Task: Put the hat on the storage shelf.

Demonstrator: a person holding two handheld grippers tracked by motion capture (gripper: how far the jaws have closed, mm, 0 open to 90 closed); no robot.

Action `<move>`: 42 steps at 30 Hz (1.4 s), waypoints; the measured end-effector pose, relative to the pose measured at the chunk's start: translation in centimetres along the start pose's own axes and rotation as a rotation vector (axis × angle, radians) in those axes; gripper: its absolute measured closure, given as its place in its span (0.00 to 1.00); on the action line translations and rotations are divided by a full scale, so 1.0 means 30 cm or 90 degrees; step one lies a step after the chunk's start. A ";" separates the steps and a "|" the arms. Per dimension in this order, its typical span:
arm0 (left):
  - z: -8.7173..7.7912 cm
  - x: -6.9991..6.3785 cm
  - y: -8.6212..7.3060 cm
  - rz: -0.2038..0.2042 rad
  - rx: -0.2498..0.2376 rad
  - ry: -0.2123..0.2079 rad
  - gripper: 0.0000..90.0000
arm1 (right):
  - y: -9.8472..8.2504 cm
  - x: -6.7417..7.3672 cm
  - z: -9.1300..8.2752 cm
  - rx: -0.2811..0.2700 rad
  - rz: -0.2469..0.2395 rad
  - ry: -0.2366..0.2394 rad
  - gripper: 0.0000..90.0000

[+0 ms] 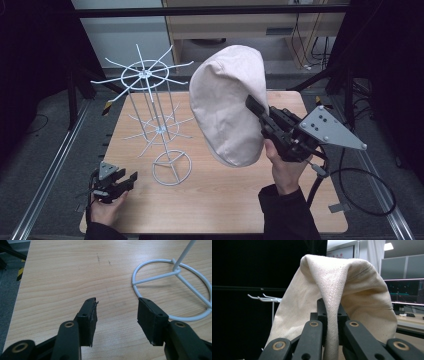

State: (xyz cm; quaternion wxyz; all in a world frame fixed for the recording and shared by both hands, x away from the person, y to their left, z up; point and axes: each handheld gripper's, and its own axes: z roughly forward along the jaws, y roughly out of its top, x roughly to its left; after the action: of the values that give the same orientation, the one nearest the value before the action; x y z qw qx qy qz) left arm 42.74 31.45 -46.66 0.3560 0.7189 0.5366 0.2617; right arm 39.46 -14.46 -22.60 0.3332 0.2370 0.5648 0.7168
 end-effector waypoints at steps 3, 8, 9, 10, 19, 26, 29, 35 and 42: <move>0.000 0.000 0.000 0.000 0.000 0.000 0.55 | 0.013 0.007 0.017 -0.008 0.006 0.006 0.98; -0.001 0.002 0.000 -0.002 -0.001 0.000 0.56 | 0.033 0.026 0.065 -0.016 0.008 0.018 0.98; -0.001 0.002 0.000 -0.002 -0.001 0.000 0.55 | 0.034 0.029 0.072 -0.014 0.007 0.020 0.98; -0.002 0.002 0.000 -0.002 -0.001 0.000 0.55 | 0.036 0.034 0.082 -0.012 0.007 0.023 0.98; -0.002 0.003 0.000 -0.005 -0.007 0.002 0.55 | 0.025 0.068 0.165 0.002 0.001 0.042 0.98; -0.003 0.005 0.001 -0.002 -0.005 0.002 0.55 | -0.011 0.089 0.207 0.029 -0.004 0.056 0.98; -0.004 0.005 0.001 -0.002 -0.004 0.002 0.55 | -0.030 0.092 0.214 0.038 -0.002 0.059 0.98; -0.003 0.005 0.001 -0.001 -0.003 0.002 0.55 | -0.078 0.095 0.223 0.058 -0.005 0.061 0.98; -0.002 0.004 0.001 -0.002 -0.005 0.003 0.55 | -0.106 0.091 0.220 0.066 -0.003 0.065 0.98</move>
State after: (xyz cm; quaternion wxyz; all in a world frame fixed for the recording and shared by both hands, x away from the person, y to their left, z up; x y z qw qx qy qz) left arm 42.74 31.57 -46.61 0.3579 0.7164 0.5372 0.2647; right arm 43.02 -7.67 -24.12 0.2928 0.2158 0.6183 0.6967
